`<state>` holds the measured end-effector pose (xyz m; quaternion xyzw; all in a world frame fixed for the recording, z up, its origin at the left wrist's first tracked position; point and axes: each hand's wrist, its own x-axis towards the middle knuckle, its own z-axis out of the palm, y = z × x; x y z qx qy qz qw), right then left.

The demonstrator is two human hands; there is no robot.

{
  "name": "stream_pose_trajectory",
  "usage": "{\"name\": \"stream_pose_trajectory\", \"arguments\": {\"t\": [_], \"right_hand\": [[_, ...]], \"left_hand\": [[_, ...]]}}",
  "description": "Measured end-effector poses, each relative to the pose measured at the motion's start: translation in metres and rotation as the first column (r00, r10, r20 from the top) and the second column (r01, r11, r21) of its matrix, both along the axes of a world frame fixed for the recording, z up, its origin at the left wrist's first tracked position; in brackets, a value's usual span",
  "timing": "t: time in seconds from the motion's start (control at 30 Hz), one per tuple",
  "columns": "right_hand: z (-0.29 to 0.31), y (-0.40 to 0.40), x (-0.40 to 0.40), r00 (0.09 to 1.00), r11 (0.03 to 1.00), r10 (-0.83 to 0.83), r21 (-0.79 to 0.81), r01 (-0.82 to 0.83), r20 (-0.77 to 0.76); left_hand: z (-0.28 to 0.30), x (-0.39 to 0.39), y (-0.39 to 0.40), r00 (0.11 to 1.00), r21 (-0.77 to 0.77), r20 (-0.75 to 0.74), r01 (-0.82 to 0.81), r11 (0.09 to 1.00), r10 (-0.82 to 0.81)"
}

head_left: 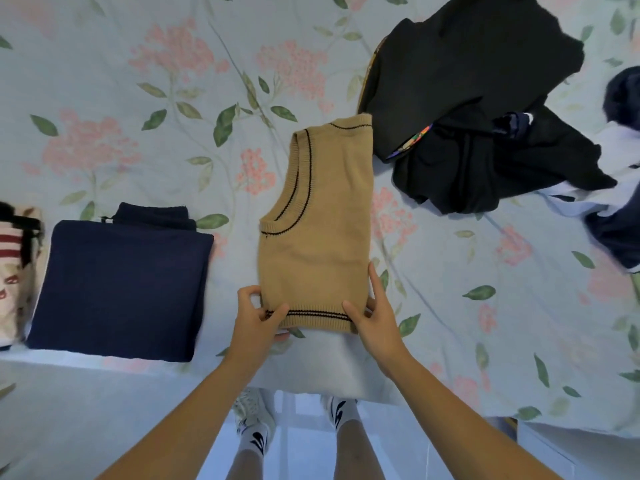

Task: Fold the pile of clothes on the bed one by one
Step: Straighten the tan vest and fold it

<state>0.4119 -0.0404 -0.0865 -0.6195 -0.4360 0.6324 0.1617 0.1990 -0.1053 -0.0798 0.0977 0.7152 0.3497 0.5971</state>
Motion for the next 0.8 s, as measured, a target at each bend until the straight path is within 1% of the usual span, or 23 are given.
{"name": "stream_pose_trajectory", "arguments": {"t": [0.07, 0.17, 0.23, 0.3, 0.37, 0.47, 0.5, 0.57, 0.6, 0.63, 0.67, 0.7, 0.73, 0.77, 0.8], "right_hand": [[0.013, -0.005, 0.000, 0.998, 0.999, -0.046, -0.025, 0.045, -0.038], [0.042, 0.001, -0.007, 0.974, 0.975, -0.209, -0.092, 0.201, -0.084], [0.066, 0.019, -0.016, 0.944, 0.943, -0.325, -0.091, 0.319, -0.056], [0.086, 0.047, -0.025, 0.913, 0.909, -0.408, -0.101, 0.404, -0.021], [0.094, 0.083, -0.035, 0.902, 0.894, -0.431, -0.140, 0.425, -0.015], [0.096, 0.153, -0.054, 0.880, 0.880, -0.464, -0.165, 0.446, -0.098], [0.098, 0.174, -0.059, 0.864, 0.870, -0.486, -0.164, 0.465, -0.132], [0.091, 0.207, -0.060, 0.829, 0.853, -0.521, -0.147, 0.500, -0.205], [0.081, 0.215, -0.056, 0.830, 0.856, -0.517, -0.116, 0.504, -0.209], [0.067, 0.219, -0.050, 0.857, 0.870, -0.492, -0.054, 0.490, -0.154], [0.054, 0.217, -0.043, 0.897, 0.896, -0.442, 0.038, 0.442, -0.019], [0.038, 0.213, -0.035, 0.921, 0.927, -0.371, 0.101, 0.360, 0.121], [0.028, 0.204, -0.029, 0.930, 0.954, -0.296, 0.113, 0.277, 0.219], [0.019, 0.195, -0.025, 0.937, 0.975, -0.224, 0.068, 0.213, 0.268], [0.013, 0.186, -0.022, 0.944, 0.983, -0.177, 0.010, 0.182, 0.278]], "left_hand": [[0.009, 0.001, -0.002, 1.000, 0.044, -0.020, -0.021, 0.999, 0.022], [0.032, 0.001, 0.010, 0.998, 0.089, -0.025, -0.056, 0.994, 0.058], [0.051, -0.002, 0.031, 0.996, 0.094, -0.051, -0.067, 0.993, 0.072], [0.066, -0.008, 0.064, 0.994, 0.078, -0.072, -0.082, 0.994, 0.088], [0.076, -0.015, 0.109, 0.994, 0.064, -0.066, -0.088, 0.994, 0.092], [0.081, -0.028, 0.184, 0.997, 0.051, 0.003, -0.073, 0.996, 0.073], [0.082, -0.032, 0.204, 0.998, 0.064, 0.032, -0.050, 0.997, 0.048], [0.080, -0.041, 0.231, 0.994, 0.148, 0.101, -0.046, 0.988, 0.032], [0.073, -0.046, 0.237, 0.995, 0.195, 0.095, -0.044, 0.980, 0.025], [0.067, -0.049, 0.237, 0.999, 0.219, 0.037, -0.005, 0.976, -0.003], [0.060, -0.051, 0.232, 0.996, 0.211, -0.072, 0.075, 0.975, -0.061], [0.051, -0.052, 0.224, 0.968, 0.172, -0.208, 0.175, 0.969, -0.138], [0.038, -0.052, 0.214, 0.924, 0.112, -0.318, 0.259, 0.959, -0.213], [0.025, -0.051, 0.205, 0.888, 0.054, -0.372, 0.311, 0.949, -0.270], [0.013, -0.050, 0.195, 0.872, 0.005, -0.381, 0.335, 0.942, -0.308]]}}
